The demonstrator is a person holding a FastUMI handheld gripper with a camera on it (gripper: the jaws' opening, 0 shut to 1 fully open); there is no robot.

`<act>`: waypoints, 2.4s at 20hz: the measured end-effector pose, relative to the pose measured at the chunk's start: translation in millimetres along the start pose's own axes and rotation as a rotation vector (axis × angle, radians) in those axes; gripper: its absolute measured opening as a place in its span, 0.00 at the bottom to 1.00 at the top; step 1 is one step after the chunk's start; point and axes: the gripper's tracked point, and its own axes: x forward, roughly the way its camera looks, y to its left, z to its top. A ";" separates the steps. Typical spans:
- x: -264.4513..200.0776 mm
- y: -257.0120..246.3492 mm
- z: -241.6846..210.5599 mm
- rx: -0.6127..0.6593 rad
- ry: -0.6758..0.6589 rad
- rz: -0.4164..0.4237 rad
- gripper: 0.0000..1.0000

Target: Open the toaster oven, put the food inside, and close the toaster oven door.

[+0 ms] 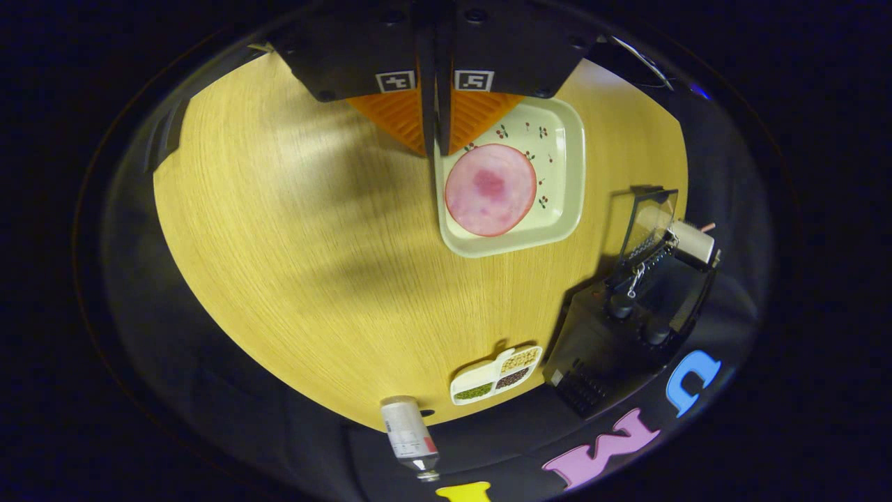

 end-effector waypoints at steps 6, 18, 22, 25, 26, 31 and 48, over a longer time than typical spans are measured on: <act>-2.6 14.3 -3.2 0.227 0.018 0.110 0.06; -35.9 57.5 9.7 0.487 -0.059 0.218 0.06; -49.6 77.4 2.5 0.560 -0.096 0.251 0.06; -51.0 93.2 -5.7 0.582 -0.131 0.247 0.06; -49.4 99.8 -7.9 0.580 -0.139 0.245 0.06; -54.0 145.7 -4.5 0.597 -0.192 0.299 0.06; 0.2 297.8 31.5 0.592 -0.215 0.407 0.06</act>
